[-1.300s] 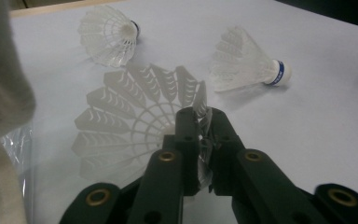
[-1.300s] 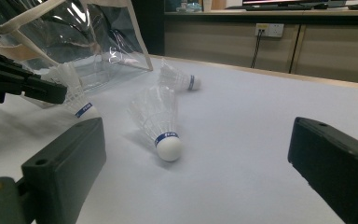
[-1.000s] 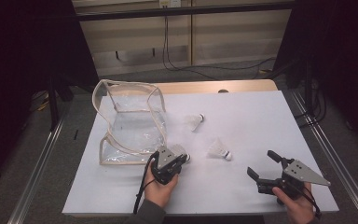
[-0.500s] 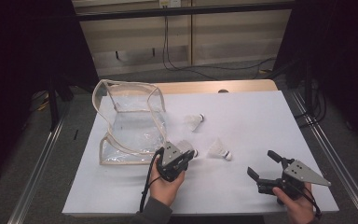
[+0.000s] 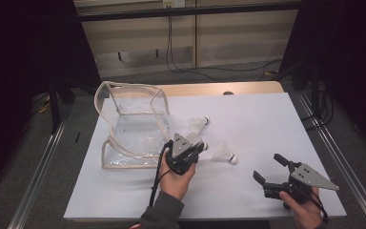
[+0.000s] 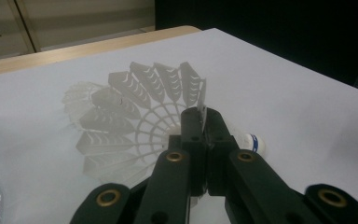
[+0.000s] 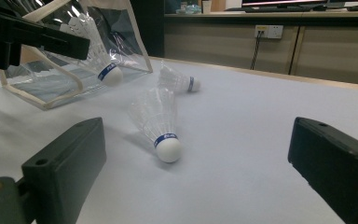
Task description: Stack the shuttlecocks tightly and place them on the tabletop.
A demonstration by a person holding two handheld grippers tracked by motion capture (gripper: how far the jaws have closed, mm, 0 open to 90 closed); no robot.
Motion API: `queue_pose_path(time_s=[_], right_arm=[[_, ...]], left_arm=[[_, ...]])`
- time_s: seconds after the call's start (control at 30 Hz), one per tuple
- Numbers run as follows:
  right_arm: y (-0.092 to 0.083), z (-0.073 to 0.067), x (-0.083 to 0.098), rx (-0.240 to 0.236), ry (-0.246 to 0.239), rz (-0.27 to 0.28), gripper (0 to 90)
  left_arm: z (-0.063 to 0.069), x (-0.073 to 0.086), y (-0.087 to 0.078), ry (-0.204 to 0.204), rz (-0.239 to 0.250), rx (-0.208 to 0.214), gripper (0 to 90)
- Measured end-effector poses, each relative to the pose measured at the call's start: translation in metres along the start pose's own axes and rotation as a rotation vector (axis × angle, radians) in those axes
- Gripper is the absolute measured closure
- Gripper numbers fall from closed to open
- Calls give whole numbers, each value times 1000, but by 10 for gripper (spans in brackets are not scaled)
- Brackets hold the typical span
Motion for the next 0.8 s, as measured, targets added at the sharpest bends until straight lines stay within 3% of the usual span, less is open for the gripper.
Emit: queue_pose_path(time_s=[0.4, 0.8], right_arm=[[0, 0, 0, -5, 1, 2, 35], [0, 0, 0, -6, 3, 6, 35]], left_arm=[[-2, -12, 22, -30, 15, -30, 889], [-9, -12, 40, -40, 13, -82, 886]])
Point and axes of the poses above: each handheld gripper's, and its own axes: y roughly forward along the jaws, x roughly out of its underside, z roughly to its right, the point moved 1 cm from there along y, roughly forward along the jaws, and after that the axes turned 14 degrees about -y, right-handed, at the moved point
